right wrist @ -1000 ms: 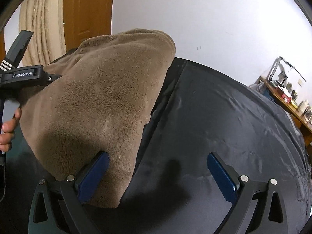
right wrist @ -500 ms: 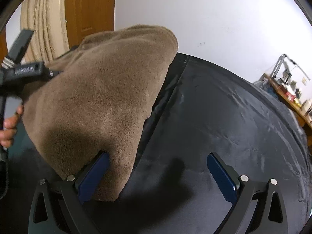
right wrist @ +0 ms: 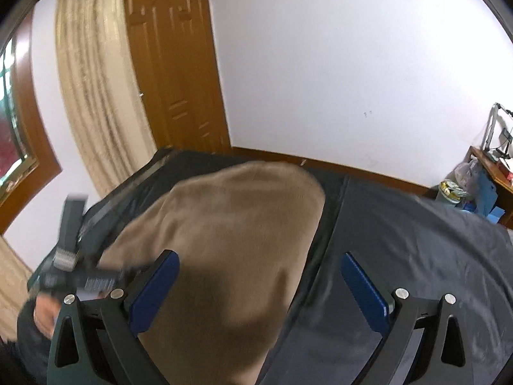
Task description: Fold clothes
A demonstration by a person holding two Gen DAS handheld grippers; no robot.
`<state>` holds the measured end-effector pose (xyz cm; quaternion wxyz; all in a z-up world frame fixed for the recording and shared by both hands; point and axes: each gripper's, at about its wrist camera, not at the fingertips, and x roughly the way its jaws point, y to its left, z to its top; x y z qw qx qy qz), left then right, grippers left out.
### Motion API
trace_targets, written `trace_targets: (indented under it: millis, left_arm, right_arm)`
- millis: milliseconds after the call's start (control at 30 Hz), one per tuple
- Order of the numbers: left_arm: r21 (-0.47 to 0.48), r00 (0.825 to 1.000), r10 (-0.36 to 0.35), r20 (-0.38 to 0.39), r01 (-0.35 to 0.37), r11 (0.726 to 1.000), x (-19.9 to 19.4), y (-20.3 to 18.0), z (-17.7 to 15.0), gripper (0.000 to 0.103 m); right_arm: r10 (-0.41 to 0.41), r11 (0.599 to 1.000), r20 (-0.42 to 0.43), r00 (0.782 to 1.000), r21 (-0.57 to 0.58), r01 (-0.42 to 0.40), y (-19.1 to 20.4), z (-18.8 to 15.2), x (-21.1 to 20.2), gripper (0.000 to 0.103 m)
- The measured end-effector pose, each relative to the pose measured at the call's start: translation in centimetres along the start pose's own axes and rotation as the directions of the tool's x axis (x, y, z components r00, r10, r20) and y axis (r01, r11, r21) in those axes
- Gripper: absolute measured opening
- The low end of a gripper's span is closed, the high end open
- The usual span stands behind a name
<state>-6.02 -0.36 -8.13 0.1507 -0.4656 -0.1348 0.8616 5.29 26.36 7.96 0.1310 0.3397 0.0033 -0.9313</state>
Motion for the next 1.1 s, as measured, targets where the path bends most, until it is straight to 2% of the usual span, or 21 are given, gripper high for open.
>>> trace_targets:
  millis: [167,367,500,733,933,1033,1100]
  left_arm:
    - [0.01,1.0,0.016,0.009,-0.016,1.0,0.1,-0.6,0.2,0.103]
    - [0.027,0.999,0.013,0.053,-0.015,1.0,-0.6,-1.4,0.4,0.103]
    - [0.054,0.996,0.043,0.083,-0.047,0.997,-0.5,-2.1,0.7,0.103]
    - [0.018,1.0,0.012,0.015,-0.012,1.0,0.9,-1.4,0.4,0.103]
    - [0.005,1.0,-0.011,-0.004,0.012,1.0,3.3,-1.9,2.4,0.103]
    - [-0.001,1.0,-0.011,0.001,0.011,1.0,2.6,-1.6,2.5,0.103]
    - [-0.006,1.0,-0.011,0.006,0.011,1.0,1.9,-1.2,2.5,0.103]
  right_arm:
    - [-0.03,0.998,-0.077,0.997,0.055,0.034,-2.4,4.0,4.9,0.102]
    - [-0.07,0.997,-0.174,0.982,0.008,0.072,-2.9,6.7,11.2,0.102]
    - [-0.125,0.992,-0.261,0.957,0.0,0.13,-3.8,7.2,15.5,0.102]
    - [-0.182,0.983,-0.334,0.925,-0.033,0.181,-5.0,5.6,20.3,0.102]
    - [-0.173,0.984,-0.312,0.934,-0.007,0.18,-5.8,5.4,19.8,0.102]
    - [-0.178,0.983,-0.241,0.954,0.001,0.184,-5.7,5.4,17.6,0.102]
    - [-0.128,0.988,-0.178,0.976,0.059,0.14,-5.7,5.4,14.6,0.102]
